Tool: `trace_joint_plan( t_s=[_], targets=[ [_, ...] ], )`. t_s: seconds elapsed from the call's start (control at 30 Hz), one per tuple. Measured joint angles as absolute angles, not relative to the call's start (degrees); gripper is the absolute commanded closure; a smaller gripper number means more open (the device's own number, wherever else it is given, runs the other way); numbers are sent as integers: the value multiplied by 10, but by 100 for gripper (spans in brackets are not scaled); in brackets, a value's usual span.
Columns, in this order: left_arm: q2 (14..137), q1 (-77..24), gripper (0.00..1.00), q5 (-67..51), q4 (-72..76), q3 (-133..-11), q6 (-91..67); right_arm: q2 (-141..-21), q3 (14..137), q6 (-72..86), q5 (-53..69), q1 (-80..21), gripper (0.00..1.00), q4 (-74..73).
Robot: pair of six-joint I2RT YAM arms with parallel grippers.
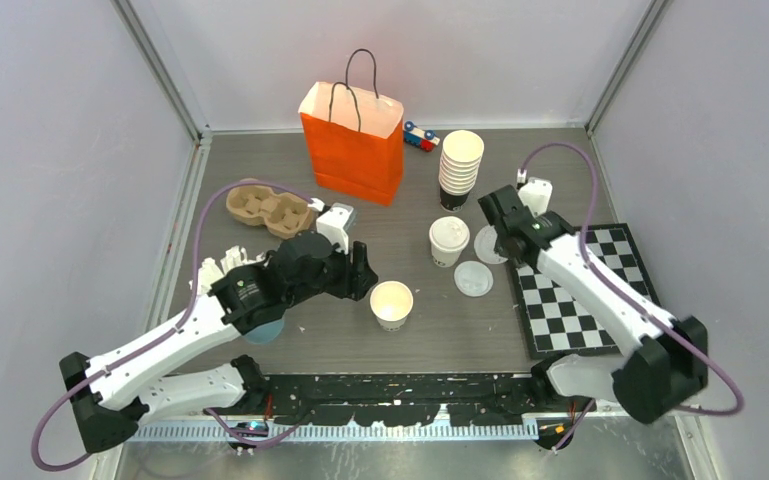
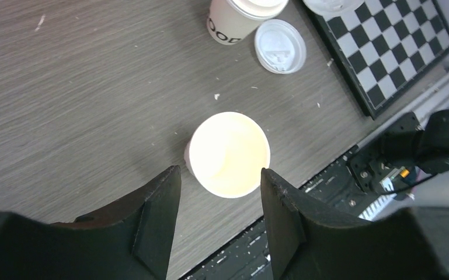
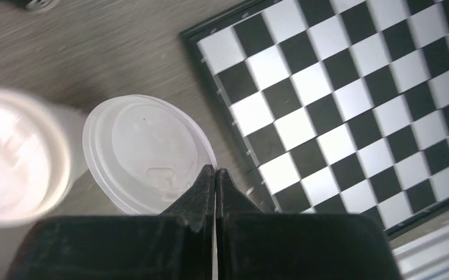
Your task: Pack the takeout coffee
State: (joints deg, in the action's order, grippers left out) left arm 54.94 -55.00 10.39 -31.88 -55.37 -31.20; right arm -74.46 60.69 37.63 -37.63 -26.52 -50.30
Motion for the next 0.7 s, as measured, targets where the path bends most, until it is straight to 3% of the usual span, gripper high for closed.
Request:
trace_joint_plan(
  t_s=[0.27, 0.7],
  targets=[
    [517, -550, 45, 79, -326, -554, -312, -587, 468, 421, -204, -297, 100, -475],
    [467, -550, 45, 93, -344, -539, -315, -625, 315, 573, -100, -380, 100, -338]
  ],
)
